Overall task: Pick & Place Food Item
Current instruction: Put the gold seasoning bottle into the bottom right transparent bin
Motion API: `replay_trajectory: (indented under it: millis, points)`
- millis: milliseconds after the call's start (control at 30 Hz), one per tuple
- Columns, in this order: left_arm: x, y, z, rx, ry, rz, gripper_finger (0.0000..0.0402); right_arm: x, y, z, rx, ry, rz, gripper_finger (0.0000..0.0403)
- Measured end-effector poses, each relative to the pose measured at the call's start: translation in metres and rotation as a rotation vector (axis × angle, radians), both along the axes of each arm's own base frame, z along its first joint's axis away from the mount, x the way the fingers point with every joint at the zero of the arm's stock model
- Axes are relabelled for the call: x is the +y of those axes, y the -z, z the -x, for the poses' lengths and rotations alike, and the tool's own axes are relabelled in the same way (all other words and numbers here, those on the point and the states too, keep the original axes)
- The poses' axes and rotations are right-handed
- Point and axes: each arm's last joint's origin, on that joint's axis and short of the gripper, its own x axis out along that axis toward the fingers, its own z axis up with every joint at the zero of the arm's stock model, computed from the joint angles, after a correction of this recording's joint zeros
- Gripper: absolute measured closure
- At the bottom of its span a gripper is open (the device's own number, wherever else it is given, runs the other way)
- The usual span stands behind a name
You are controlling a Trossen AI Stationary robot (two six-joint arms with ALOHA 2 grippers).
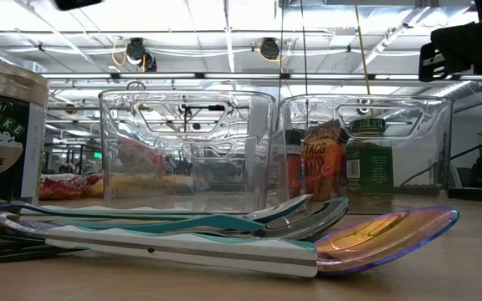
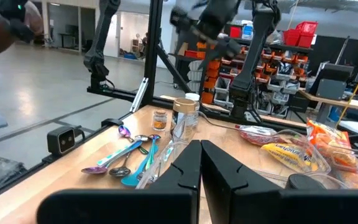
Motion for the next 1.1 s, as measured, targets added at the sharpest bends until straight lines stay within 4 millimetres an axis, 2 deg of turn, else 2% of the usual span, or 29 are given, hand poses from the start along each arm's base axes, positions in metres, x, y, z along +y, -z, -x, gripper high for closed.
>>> replay_trajectory:
  millis: [100, 233, 500, 700, 833, 1100]
  points:
    - [-0.013, 0.018, 0.004, 0.180, -0.056, -0.008, 0.0092, 0.000, 0.000, 0.000, -0.001, 0.000, 0.003, 0.0399]
    - [-0.029, 0.035, 0.005, 0.269, -0.108, -0.044, 0.0092, 0.000, 0.000, 0.000, 0.000, 0.000, 0.000, 0.0399]
    - [-0.042, 0.048, 0.003, 0.306, -0.167, -0.081, 0.0091, 0.000, 0.000, 0.000, 0.000, 0.000, 0.002, 0.0399]
    - [-0.047, 0.056, 0.000, 0.246, -0.141, -0.216, 0.0092, 0.000, 0.000, 0.000, -0.001, 0.000, 0.002, 0.0399]
    - [-0.049, 0.062, -0.002, 0.235, -0.062, -0.291, 0.0092, 0.000, 0.000, 0.000, -0.001, 0.000, 0.002, 0.0399]
    - [-0.057, 0.074, -0.006, 0.278, -0.070, -0.294, 0.0091, 0.000, 0.000, 0.000, 0.000, 0.000, 0.000, 0.0399]
